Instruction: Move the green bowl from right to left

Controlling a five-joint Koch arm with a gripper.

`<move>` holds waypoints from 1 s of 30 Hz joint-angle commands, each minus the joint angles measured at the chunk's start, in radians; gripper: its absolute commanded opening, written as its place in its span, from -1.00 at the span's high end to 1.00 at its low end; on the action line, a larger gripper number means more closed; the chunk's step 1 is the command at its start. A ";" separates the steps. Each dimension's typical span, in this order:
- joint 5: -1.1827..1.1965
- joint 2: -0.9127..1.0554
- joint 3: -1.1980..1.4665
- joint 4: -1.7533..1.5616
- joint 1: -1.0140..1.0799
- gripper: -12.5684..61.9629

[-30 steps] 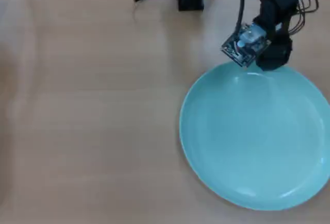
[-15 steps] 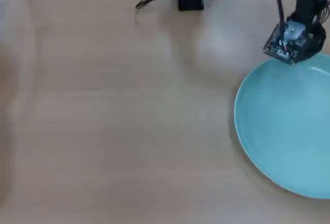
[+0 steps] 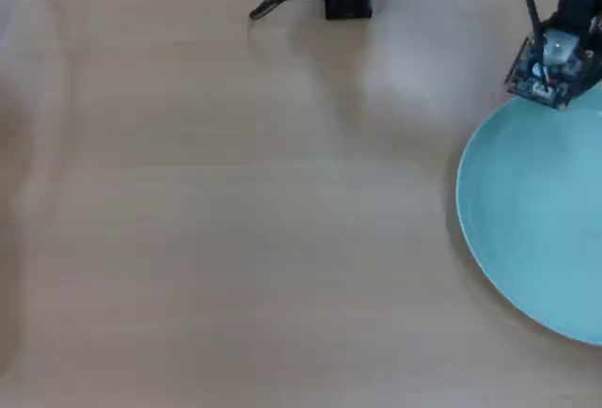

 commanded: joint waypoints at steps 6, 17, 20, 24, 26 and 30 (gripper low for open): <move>-0.006 0.009 -0.067 0.012 0.009 0.82; 0.074 0.017 -0.080 0.091 0.025 0.63; 0.123 0.018 -0.121 0.176 0.025 0.35; 0.156 0.018 -0.181 0.250 0.018 0.04; 0.156 0.026 -0.201 0.281 0.017 -0.04; 0.144 0.124 -0.239 0.368 0.037 -0.05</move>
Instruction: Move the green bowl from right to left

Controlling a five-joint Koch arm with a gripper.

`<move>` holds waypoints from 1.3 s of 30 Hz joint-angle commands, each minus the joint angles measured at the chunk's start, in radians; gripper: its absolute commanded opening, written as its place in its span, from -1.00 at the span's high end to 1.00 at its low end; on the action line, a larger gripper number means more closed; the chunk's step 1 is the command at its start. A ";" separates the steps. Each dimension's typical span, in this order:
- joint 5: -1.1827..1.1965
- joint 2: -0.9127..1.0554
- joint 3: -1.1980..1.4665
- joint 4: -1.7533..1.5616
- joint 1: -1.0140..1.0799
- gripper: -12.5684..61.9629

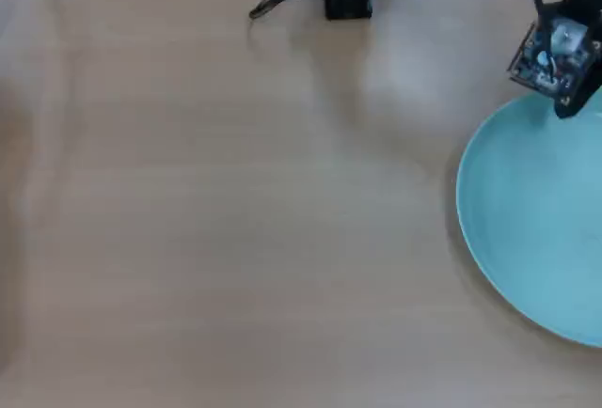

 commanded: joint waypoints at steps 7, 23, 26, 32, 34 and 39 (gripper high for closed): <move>-0.206 0.321 -0.092 0.178 0.256 -0.04; -0.683 0.512 -0.012 0.160 0.807 -0.04; -0.730 0.522 0.037 0.098 0.845 -0.04; -0.762 0.637 0.262 -0.094 0.900 -0.04; -0.764 0.660 0.333 -0.153 0.914 -0.04; -0.781 0.661 0.416 -0.235 0.925 -0.04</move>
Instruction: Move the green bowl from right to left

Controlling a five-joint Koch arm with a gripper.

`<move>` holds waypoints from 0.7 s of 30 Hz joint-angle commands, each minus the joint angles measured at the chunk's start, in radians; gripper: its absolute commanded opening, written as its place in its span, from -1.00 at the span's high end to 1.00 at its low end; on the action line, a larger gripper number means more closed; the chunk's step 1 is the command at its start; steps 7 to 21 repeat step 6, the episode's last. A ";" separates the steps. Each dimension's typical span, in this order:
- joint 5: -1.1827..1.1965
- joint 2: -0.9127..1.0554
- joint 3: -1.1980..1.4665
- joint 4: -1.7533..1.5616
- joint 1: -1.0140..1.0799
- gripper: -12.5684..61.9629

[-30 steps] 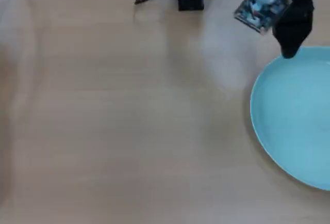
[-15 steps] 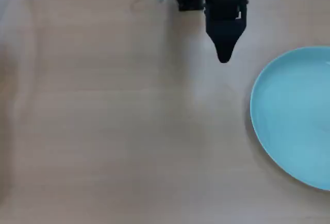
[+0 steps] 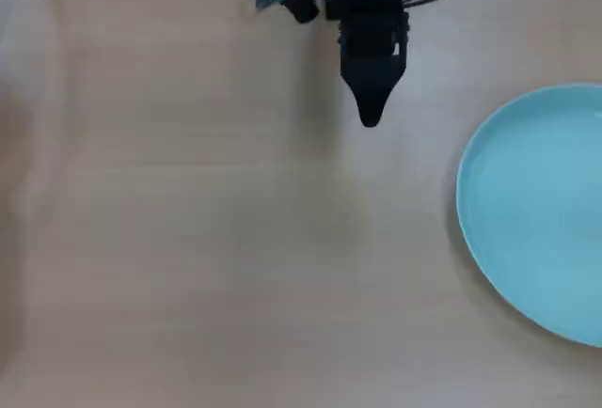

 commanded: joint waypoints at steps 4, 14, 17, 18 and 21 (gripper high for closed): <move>-0.049 0.040 -0.017 -0.101 0.044 -0.04; -0.075 0.038 -0.017 -0.101 0.061 -0.04; -0.075 0.038 -0.017 -0.101 0.061 -0.04; -0.075 0.038 -0.017 -0.101 0.061 -0.04; -0.075 0.038 -0.017 -0.101 0.061 -0.04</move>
